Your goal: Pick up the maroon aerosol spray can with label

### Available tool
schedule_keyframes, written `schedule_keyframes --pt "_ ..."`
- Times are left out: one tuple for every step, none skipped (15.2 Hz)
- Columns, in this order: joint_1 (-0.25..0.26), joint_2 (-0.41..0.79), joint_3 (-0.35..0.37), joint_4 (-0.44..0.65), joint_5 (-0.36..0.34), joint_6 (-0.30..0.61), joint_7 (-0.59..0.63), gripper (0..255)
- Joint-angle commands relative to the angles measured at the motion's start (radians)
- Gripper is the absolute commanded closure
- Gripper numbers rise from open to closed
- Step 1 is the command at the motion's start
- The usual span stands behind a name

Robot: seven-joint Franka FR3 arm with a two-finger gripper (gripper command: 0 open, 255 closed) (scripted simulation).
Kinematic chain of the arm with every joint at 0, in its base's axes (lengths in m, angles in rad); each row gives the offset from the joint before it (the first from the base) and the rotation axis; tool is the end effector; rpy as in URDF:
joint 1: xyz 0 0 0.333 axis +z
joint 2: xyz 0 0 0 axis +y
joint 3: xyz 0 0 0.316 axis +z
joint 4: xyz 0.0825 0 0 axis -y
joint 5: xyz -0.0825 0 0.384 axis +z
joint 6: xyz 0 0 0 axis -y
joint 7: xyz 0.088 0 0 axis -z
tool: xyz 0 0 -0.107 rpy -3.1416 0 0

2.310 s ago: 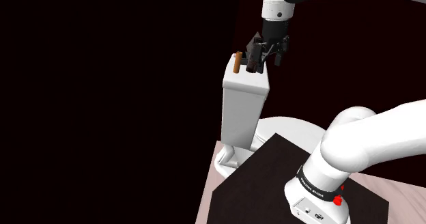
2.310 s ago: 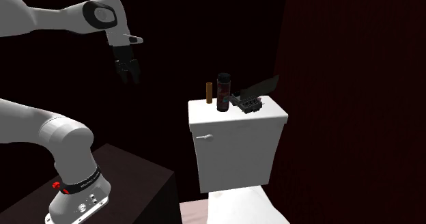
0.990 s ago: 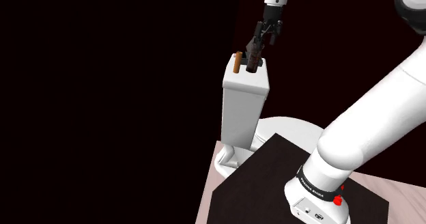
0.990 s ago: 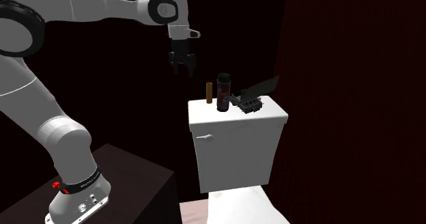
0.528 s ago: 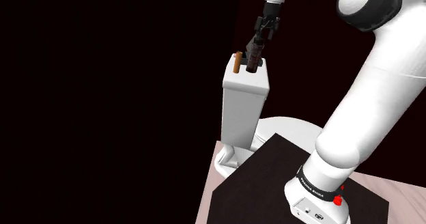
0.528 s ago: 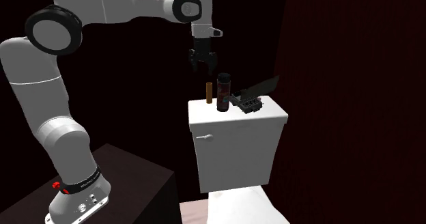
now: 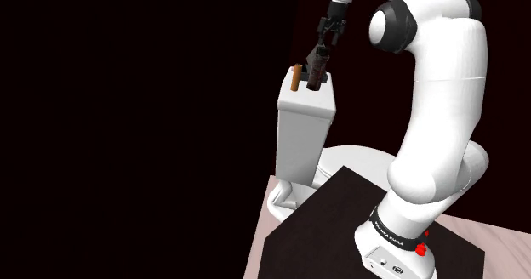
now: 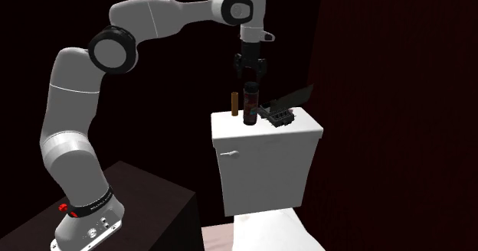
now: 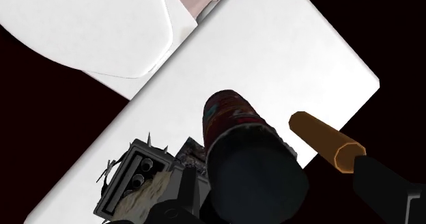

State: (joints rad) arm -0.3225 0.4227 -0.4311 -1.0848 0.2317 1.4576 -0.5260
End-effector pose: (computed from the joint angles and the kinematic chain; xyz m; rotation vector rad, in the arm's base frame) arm 0.5419 -0.3771 0.6001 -3.0730 0.2629 -0.0309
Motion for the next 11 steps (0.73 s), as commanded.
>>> schedule_keyframes --pt "-0.003 0.005 0.000 -0.015 0.004 0.020 -0.008 0" --pt "0.002 -0.002 0.000 -0.040 0.001 0.038 -0.009 0" --pt "0.006 -0.008 0.000 -0.064 -0.001 0.055 -0.010 0" --pt "0.010 -0.014 0.000 -0.087 -0.004 0.072 -0.011 0" --pt "0.014 -0.020 -0.001 -0.108 -0.006 0.088 -0.011 0" --pt "0.020 -0.027 -0.001 -0.141 -0.009 0.114 -0.013 0" --pt "0.020 -0.027 -0.001 -0.141 -0.009 0.114 -0.013 0" --pt "0.020 -0.027 -0.001 -0.141 -0.009 0.114 -0.013 0" --pt "0.020 -0.028 -0.001 -0.142 -0.009 0.114 -0.013 255" --pt "0.019 -0.027 -0.001 -0.141 -0.009 0.114 -0.013 255" --pt "0.020 -0.028 -0.001 -0.143 -0.009 0.114 -0.013 255"
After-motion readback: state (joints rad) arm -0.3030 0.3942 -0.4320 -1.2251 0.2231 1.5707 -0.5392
